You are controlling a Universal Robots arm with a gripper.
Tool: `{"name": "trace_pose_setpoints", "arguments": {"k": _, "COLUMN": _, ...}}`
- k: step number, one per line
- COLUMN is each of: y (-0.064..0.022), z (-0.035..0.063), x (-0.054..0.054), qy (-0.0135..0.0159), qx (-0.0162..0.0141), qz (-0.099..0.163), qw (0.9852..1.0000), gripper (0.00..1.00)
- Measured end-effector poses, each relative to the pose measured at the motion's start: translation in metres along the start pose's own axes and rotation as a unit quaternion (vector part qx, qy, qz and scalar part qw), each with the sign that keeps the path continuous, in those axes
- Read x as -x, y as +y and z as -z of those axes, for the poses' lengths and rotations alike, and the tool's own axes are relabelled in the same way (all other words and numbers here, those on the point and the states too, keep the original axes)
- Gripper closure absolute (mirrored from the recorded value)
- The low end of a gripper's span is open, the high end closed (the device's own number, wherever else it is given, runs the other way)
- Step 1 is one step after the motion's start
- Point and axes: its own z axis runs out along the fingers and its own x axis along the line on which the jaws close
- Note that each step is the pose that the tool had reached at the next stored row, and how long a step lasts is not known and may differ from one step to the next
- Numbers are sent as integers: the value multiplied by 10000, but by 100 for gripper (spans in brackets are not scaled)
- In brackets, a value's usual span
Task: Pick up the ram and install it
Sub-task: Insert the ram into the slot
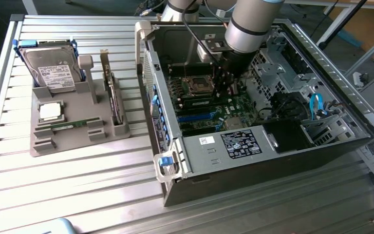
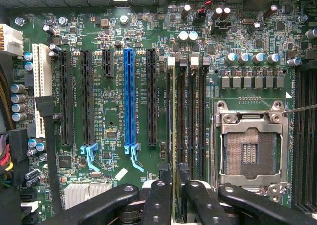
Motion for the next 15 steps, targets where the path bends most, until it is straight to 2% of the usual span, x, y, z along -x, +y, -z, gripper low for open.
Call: {"name": "trace_pose_setpoints", "arguments": {"k": 15, "y": 0, "z": 220, "x": -1, "qy": -1, "qx": -1, "qz": 0, "qw": 10000, "gripper": 81}}
